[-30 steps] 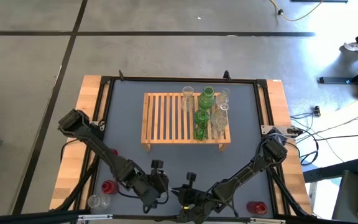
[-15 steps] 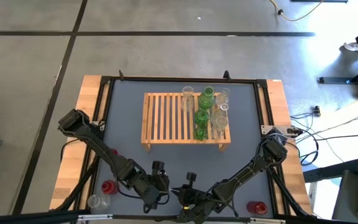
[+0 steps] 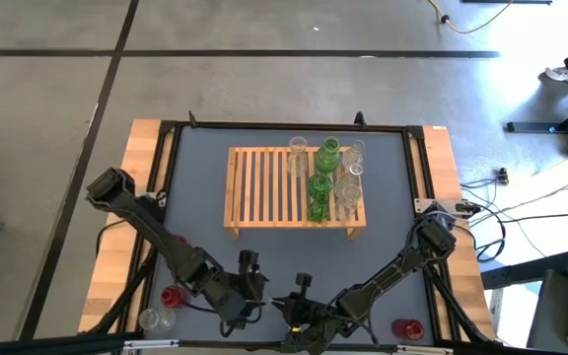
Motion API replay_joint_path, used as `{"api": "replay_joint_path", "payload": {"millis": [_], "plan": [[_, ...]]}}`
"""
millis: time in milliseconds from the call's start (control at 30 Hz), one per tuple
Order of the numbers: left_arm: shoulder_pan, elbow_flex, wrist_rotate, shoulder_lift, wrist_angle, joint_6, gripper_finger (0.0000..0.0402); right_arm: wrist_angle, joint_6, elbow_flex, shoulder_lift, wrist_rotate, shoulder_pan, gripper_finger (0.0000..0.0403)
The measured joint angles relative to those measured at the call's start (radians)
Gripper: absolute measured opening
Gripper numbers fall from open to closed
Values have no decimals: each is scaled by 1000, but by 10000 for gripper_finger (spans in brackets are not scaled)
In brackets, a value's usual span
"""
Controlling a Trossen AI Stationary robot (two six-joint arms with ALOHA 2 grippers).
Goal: Sort vases onto shelf
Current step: Put the transparent bottle on the shelf
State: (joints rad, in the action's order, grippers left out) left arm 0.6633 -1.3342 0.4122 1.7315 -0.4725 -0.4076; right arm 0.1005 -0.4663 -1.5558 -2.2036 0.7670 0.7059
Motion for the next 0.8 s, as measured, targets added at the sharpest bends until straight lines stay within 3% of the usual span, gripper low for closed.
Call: {"api": "replay_joint_path", "payload": {"millis": [433, 800], "plan": [[139, 61, 221, -29, 1, 41, 256, 2, -12, -1, 0, 0, 0, 26], [192, 296, 223, -183, 253, 21, 256, 7, -26, -1, 0, -11, 0, 26]]}}
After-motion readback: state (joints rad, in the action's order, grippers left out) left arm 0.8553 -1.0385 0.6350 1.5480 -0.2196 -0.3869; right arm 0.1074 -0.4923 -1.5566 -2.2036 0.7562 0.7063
